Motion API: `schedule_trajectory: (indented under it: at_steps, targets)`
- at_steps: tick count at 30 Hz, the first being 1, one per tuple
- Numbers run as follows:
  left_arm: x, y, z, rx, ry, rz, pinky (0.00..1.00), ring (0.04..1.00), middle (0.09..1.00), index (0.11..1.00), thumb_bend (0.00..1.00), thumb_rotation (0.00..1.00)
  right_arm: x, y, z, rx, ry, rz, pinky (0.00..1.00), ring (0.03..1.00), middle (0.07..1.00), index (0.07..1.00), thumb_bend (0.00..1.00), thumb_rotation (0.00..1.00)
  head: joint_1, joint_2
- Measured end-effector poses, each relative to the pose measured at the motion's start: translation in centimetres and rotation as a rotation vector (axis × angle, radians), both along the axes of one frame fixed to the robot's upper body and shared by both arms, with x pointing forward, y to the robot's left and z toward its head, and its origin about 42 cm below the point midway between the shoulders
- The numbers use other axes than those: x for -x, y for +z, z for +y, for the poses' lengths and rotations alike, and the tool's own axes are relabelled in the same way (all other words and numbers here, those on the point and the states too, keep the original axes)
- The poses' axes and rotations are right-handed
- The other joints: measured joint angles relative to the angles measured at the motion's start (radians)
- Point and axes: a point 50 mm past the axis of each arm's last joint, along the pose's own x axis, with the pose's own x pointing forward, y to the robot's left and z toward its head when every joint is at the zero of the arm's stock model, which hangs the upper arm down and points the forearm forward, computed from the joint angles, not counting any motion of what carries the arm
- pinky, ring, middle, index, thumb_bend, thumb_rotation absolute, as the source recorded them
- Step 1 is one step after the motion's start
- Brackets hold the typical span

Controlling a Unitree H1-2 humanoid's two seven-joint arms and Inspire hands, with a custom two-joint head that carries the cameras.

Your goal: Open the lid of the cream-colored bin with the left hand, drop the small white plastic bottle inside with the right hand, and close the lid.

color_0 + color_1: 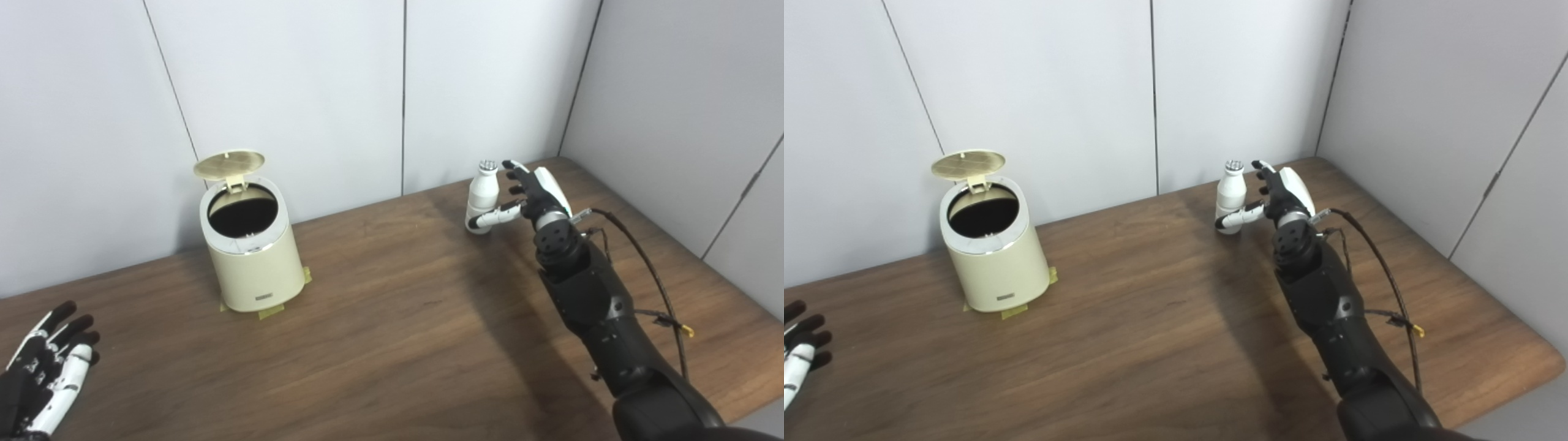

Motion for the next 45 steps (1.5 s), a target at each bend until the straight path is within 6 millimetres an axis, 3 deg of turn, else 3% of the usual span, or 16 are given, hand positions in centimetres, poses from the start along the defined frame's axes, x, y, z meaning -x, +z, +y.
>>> schedule_trajectory:
  at_steps: [3,8,22,35,38,39,40,41,45]
  targets:
    - [0.0,0.1,0.0,-0.002,-0.001,-0.003,0.79,0.824,0.847,0.917,0.20,0.38,0.0,-0.1,0.0,0.006,-0.002,0.004,0.68,0.809,0.870,0.901,0.93,0.13,0.003,0.002]
    - [0.0,0.1,0.0,-0.003,0.000,-0.003,0.80,0.824,0.843,0.917,0.21,0.39,0.0,-0.1,0.0,0.010,-0.007,0.002,0.76,0.844,0.867,0.896,0.93,0.12,0.006,0.002]
    - [0.0,0.1,0.0,-0.031,0.006,-0.001,0.78,0.824,0.849,0.917,0.21,0.43,-0.2,-0.5,0.4,-0.025,0.011,-0.012,0.76,0.841,0.868,0.888,0.90,0.09,0.008,0.002]
    - [0.1,-0.1,-0.3,-0.057,0.002,0.004,0.85,0.853,0.870,0.932,0.20,0.44,-0.5,-1.1,1.0,0.033,0.048,-0.082,0.64,0.686,0.727,0.761,0.89,0.04,0.000,0.011]
    - [0.1,-0.1,-0.2,-0.057,0.002,0.005,0.84,0.845,0.864,0.934,0.20,0.38,-0.6,-1.8,1.3,0.061,0.058,-0.094,0.58,0.632,0.672,0.693,0.87,0.03,0.000,0.012]
    - [0.1,-0.1,-0.2,-0.057,0.002,0.005,0.83,0.845,0.864,0.934,0.20,0.38,-0.7,-1.9,1.3,0.074,0.060,-0.103,0.56,0.608,0.646,0.666,0.85,0.03,0.000,0.014]
    - [0.1,0.0,-0.1,-0.056,0.002,0.005,0.83,0.848,0.867,0.934,0.20,0.37,-0.7,-2.1,1.4,0.090,0.055,-0.112,0.49,0.546,0.541,0.578,0.66,0.01,0.000,0.014]
    - [0.1,0.0,-0.1,-0.056,0.002,0.005,0.82,0.847,0.869,0.933,0.20,0.37,-0.7,-2.2,1.4,0.108,0.040,-0.122,0.44,0.494,0.500,0.532,0.58,0.00,-0.002,0.014]
    - [0.1,0.0,0.0,-0.056,0.001,0.005,0.82,0.850,0.873,0.935,0.20,0.39,-0.8,-2.2,1.3,0.152,-0.004,-0.155,0.42,0.473,0.510,0.473,0.53,0.00,-0.003,0.017]
